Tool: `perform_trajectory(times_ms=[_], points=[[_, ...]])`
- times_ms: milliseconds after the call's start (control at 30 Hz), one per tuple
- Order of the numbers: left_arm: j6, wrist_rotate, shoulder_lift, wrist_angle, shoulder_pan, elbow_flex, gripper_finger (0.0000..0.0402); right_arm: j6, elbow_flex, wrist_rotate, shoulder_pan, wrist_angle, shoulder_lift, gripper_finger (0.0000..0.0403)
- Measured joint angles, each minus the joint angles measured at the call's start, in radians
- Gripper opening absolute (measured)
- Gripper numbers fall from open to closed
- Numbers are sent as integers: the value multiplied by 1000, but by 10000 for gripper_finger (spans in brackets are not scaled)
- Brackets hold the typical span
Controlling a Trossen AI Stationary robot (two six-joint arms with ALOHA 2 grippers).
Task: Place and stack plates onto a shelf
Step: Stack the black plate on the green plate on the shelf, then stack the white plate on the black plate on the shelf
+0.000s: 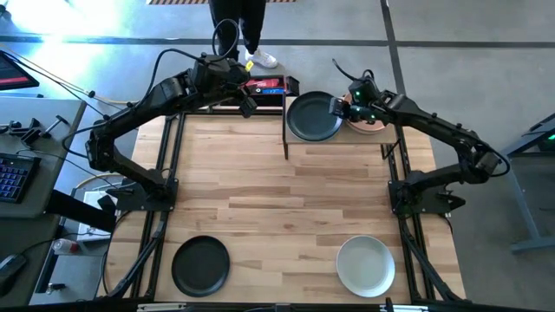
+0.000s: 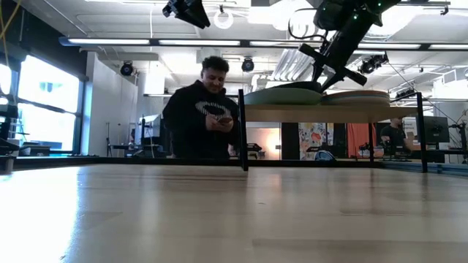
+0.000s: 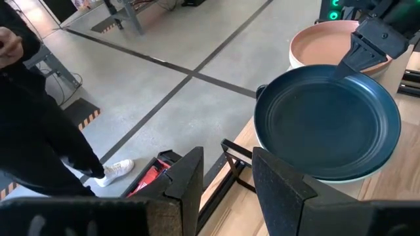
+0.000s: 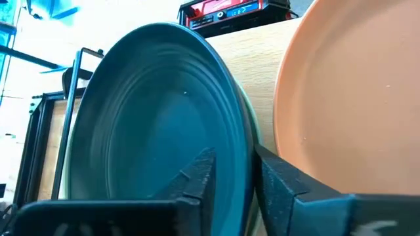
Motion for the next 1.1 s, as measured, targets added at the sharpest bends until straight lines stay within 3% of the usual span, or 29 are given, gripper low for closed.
perform_trajectory(times_ms=[233,867,1100], points=[[0,0,0,0,0,0,117,0,0,-39,-3,0,-17,107],[0,2,0,0,0,0,117,0,1,-53,-2,-68,-99,108],[-4,3,0,-16,0,0,117,14,2,-98,57,-71,-103,108]])
